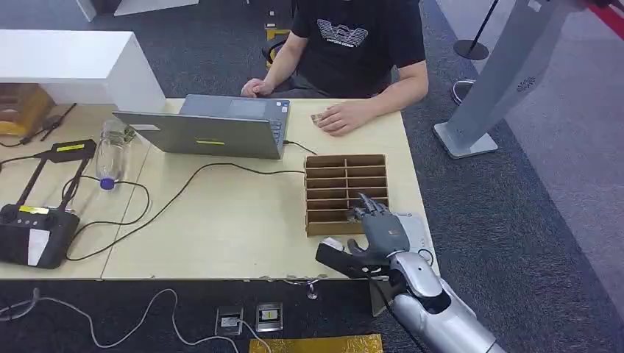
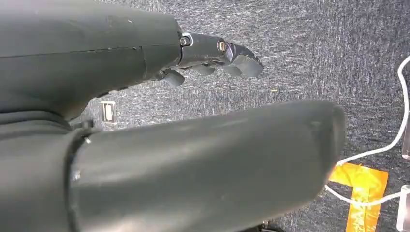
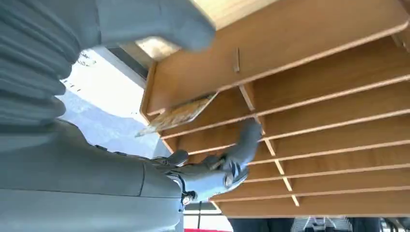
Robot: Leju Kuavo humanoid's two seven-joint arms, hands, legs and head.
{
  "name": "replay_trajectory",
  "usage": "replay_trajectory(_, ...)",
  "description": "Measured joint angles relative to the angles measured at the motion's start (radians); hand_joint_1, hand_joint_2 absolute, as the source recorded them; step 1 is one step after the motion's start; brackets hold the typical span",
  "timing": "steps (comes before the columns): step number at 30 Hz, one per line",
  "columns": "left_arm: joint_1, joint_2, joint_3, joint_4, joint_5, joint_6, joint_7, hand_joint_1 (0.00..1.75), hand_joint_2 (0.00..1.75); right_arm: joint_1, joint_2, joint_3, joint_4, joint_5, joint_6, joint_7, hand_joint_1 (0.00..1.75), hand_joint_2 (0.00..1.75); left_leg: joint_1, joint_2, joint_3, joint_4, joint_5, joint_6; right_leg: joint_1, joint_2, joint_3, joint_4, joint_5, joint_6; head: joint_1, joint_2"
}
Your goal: Pass the card to the sensor for recognition and then transmit it.
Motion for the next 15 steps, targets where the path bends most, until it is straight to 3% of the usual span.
replay_trajectory(15, 0.000, 0.004, -0.018, 0.000, -0.003, 0.000, 0.000, 0.00, 0.00, 0.000, -0.011, -0.011, -0.002, 0.053, -0.051, 0.055, 0.00, 1.75, 0.000, 0.000, 0.000, 0.000, 0.000, 0.000, 0.000, 0.000, 0.000, 0.000, 0.000, 0.000, 0.000, 0.000)
